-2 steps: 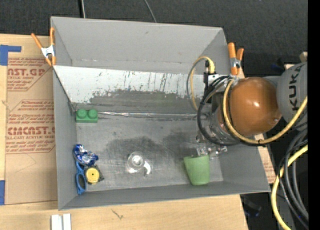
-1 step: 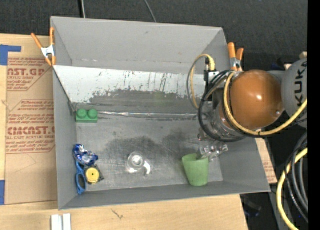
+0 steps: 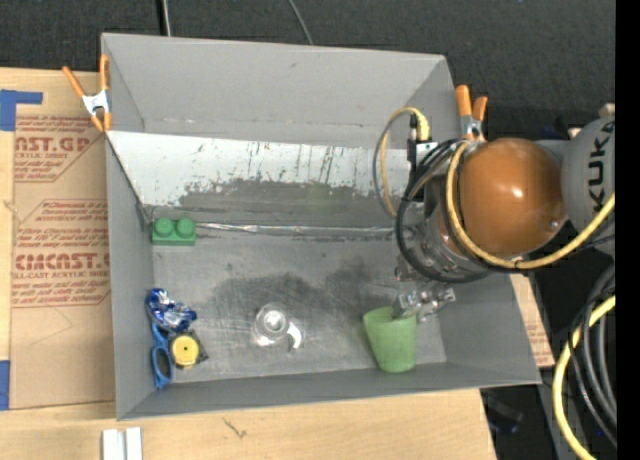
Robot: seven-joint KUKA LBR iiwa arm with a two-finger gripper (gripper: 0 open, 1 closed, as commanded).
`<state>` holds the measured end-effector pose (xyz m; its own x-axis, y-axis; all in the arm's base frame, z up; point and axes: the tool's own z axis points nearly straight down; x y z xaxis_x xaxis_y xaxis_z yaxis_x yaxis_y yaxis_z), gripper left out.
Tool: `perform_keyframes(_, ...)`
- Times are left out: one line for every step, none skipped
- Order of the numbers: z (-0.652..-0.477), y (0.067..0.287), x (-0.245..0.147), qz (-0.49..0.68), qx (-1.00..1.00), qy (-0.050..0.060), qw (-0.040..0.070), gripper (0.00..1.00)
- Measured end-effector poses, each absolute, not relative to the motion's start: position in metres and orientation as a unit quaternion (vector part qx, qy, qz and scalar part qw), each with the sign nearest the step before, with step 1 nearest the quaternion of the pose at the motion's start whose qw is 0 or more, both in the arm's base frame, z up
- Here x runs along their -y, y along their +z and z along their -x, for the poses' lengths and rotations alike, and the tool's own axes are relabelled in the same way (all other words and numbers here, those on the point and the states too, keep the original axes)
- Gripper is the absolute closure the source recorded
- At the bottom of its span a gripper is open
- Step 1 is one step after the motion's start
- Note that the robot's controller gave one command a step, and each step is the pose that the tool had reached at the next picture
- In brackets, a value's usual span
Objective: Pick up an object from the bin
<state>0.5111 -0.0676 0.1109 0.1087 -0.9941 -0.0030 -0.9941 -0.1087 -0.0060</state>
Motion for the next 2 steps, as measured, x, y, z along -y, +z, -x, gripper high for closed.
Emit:
perform_keyframes(-0.512,0.135,0.066,0.744,-0.668,0.000,0.001,1.00)
perform_keyframes(-0.512,0.175,0.064,0.744,-0.668,-0.001,0.002,1.00)
